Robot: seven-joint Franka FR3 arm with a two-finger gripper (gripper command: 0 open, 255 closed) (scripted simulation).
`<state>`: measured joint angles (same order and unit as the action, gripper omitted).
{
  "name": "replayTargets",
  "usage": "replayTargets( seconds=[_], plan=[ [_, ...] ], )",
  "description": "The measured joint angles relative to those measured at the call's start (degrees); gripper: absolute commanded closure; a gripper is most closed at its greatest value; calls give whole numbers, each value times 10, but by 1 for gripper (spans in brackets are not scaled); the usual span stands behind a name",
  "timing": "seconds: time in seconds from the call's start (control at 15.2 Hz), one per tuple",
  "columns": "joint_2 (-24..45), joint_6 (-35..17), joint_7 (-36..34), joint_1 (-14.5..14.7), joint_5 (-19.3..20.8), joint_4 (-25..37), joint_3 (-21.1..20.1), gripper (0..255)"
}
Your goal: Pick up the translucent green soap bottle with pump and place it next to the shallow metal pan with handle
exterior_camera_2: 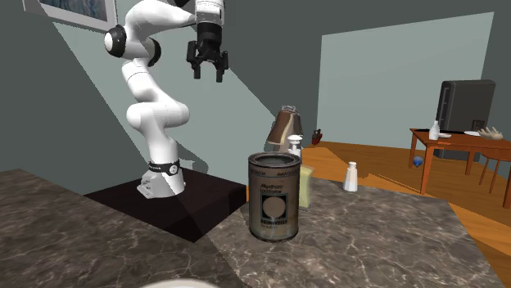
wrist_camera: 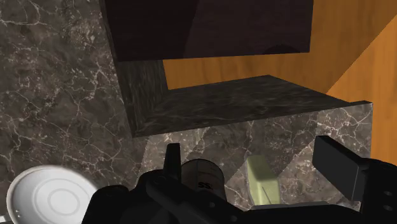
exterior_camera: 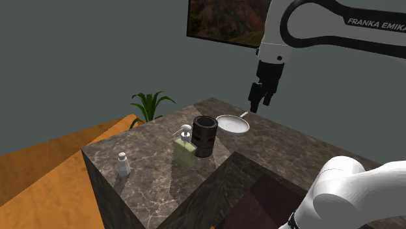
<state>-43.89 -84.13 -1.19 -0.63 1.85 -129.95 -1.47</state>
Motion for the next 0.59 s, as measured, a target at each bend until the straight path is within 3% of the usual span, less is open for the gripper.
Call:
replayTargets(
  seconds=[0.13,0.59],
  plan=[
    [4,-10,-2,1,-1,-5,-2,0],
    [48,-156,-20,11,-10,-79,-24,0]
  ],
)
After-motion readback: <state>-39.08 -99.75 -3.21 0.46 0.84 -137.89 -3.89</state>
